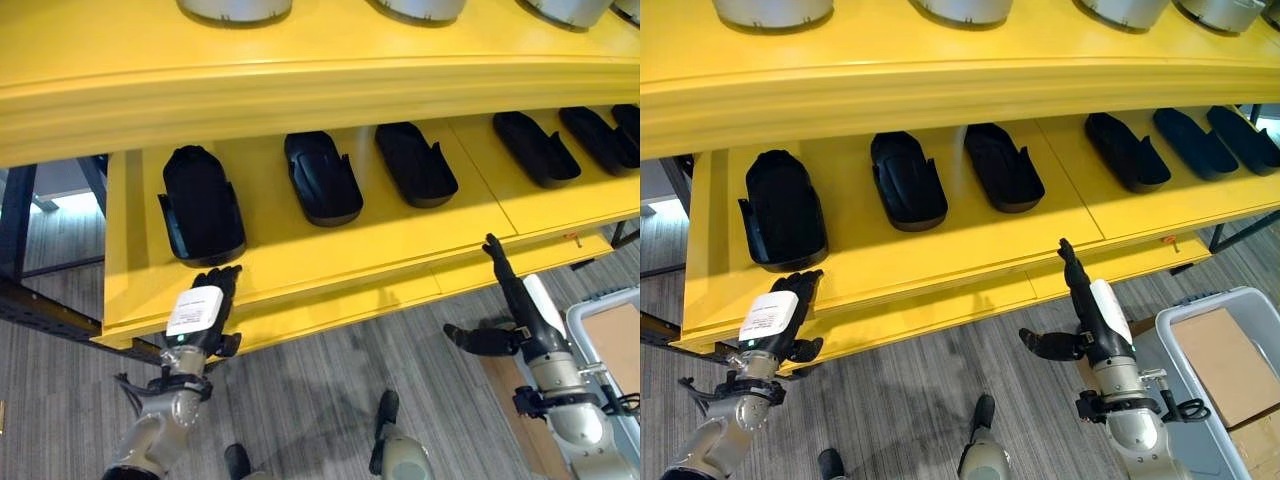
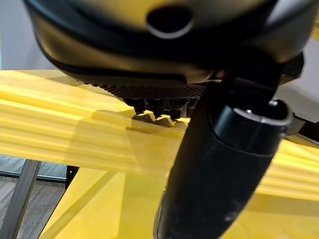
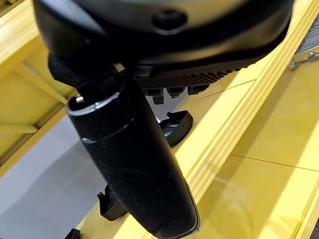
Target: Move parts from the plastic box to the shelf.
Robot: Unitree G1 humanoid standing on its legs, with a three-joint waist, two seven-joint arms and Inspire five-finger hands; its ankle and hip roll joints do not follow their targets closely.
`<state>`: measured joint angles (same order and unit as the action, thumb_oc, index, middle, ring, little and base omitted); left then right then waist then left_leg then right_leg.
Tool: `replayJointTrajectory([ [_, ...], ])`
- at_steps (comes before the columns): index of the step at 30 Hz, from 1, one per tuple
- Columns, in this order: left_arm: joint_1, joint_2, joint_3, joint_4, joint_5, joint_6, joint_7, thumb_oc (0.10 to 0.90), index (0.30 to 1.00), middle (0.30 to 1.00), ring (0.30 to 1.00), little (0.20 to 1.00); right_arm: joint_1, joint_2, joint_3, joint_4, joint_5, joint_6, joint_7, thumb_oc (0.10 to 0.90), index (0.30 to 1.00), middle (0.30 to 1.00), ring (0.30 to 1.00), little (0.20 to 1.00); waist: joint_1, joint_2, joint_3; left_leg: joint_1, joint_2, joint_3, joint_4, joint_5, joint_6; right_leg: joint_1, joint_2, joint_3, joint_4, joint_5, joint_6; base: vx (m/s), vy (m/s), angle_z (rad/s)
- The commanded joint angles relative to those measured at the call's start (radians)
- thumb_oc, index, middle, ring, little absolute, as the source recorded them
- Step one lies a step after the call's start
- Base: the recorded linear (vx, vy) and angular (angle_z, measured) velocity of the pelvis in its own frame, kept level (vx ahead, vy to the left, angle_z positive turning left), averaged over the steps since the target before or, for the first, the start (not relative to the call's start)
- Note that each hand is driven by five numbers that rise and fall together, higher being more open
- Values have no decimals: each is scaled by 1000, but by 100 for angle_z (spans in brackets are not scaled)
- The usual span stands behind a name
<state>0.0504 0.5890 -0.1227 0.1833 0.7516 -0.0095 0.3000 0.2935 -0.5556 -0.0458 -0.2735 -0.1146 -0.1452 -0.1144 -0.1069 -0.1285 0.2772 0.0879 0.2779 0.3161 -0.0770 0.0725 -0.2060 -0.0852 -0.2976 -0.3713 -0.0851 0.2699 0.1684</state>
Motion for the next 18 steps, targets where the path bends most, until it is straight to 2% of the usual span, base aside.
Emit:
replayJointTrajectory([
  [1, -95, 71, 70, -13, -8, -7, 41, 900, 1000, 1000, 1000, 1000, -111, -8, -70, -115, 26, -63, -36, 900, 1000, 1000, 1000, 1000, -8, -48, 12, -17, -7, 5, 45, -30, 50, 90, -86, -43, 142, -133, 67, 0, 0, 0],
  [18, -150, 111, 67, 43, -9, 2, 53, 900, 1000, 1000, 1000, 1000, -131, -26, -61, -109, 40, -70, -30, 900, 1000, 1000, 1000, 1000, -15, -65, 32, -42, -8, 2, 79, -48, 51, 73, -92, -32, 155, -131, 71, 0, 0, 0],
])
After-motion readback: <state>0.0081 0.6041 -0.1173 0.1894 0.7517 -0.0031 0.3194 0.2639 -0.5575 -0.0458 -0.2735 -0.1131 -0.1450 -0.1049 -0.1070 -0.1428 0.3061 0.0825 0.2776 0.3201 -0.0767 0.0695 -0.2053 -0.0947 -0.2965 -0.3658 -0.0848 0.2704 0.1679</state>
